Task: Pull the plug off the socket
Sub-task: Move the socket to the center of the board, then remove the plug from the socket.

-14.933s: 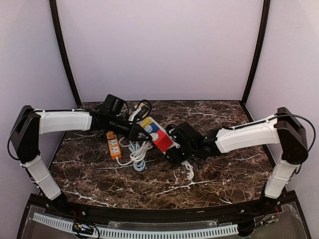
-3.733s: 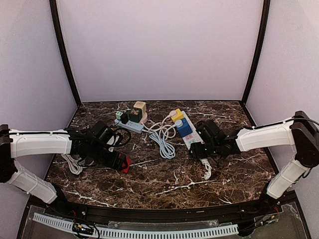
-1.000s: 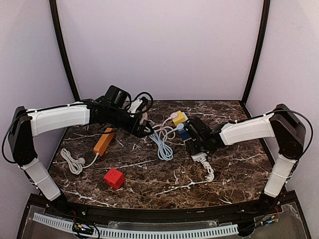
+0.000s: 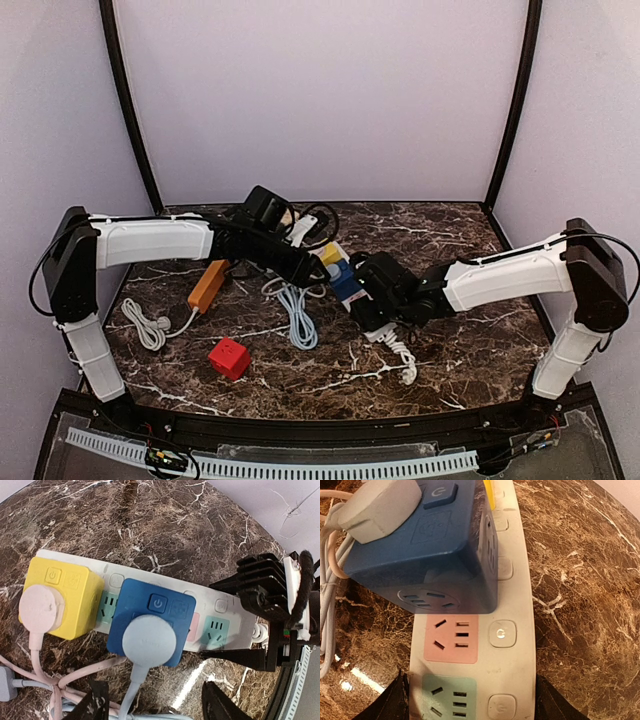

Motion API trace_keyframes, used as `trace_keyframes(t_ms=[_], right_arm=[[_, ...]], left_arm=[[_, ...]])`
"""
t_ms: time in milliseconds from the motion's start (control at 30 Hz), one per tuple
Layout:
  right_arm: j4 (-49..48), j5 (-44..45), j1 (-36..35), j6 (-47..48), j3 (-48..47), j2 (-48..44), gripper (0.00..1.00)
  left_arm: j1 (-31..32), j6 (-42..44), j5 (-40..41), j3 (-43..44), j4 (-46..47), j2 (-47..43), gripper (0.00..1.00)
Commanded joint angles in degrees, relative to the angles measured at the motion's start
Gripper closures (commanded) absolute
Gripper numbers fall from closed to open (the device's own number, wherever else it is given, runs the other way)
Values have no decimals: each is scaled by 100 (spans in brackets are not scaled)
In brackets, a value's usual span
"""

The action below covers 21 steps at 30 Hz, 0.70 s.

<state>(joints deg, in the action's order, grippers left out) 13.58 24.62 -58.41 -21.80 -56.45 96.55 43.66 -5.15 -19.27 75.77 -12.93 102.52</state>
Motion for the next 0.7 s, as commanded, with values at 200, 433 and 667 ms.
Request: trace_keyframes(t_ms=[200,433,667], right_arm=[[-528,-496,-220,150,-196,-5,100],[-636,-559,-228,167,-128,-22,100],[-751,-560,-231,4,15,-99,100]], left_arm=[[129,-23,139,540,15,413,49],[173,68,456,539,-118,511,48],[220,92,500,696,-119,685,43]])
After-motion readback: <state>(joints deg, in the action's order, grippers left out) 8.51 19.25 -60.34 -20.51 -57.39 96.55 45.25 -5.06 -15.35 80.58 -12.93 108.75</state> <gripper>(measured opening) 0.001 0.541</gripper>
